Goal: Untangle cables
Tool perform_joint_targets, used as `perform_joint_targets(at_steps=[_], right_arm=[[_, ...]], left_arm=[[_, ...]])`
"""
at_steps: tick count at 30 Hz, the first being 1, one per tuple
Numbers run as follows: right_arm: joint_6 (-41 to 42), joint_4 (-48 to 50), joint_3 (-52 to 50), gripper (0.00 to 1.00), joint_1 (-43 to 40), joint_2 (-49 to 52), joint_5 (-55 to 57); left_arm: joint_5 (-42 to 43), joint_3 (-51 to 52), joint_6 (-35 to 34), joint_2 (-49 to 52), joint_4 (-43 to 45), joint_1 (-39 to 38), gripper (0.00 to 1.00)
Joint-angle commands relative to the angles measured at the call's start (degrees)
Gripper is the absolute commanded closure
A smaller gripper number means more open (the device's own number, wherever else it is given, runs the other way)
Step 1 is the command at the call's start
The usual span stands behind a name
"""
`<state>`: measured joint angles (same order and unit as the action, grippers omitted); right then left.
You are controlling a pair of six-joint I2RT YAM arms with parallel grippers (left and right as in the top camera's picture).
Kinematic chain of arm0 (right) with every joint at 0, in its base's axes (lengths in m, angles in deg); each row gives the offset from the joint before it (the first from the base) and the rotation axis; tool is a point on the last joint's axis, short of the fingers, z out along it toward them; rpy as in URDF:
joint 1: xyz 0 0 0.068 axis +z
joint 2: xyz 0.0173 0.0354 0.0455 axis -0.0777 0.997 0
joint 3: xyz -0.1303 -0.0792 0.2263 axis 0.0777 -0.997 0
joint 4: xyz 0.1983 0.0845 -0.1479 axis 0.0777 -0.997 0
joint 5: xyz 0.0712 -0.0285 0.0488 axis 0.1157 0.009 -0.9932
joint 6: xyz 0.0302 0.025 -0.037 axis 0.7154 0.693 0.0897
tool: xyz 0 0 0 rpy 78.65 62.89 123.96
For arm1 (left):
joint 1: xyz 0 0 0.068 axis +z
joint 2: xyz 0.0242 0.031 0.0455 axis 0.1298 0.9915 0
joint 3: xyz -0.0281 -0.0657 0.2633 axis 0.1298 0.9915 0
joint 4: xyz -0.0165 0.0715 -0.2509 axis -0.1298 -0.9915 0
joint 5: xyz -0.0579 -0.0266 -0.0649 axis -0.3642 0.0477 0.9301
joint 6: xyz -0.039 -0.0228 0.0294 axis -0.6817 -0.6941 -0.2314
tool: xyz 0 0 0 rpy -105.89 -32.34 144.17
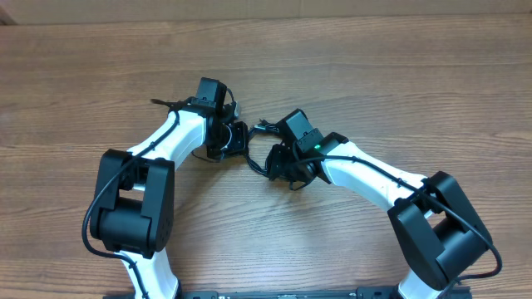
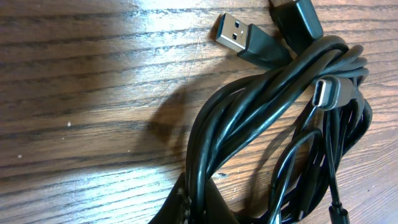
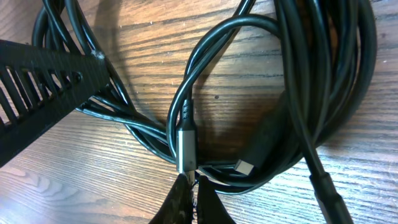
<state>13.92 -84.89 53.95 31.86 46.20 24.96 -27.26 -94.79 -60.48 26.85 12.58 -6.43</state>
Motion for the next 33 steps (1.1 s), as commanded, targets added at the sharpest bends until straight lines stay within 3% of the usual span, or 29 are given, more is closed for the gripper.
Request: perform_joint_targets(at_steps=[1,33], right_arm=[[0.2,0.2,-0.3,0.96,1.6,0.4,0.9],[3.7,1.2,-0.3,0.96,2.6,0.4,7.0]], left_arm=[[-1.2,-0.1,0.7,0.6,-0.1,-0.4,0.96],[-1.2,-0.1,0.7,0.6,-0.1,-0.4,0.96]])
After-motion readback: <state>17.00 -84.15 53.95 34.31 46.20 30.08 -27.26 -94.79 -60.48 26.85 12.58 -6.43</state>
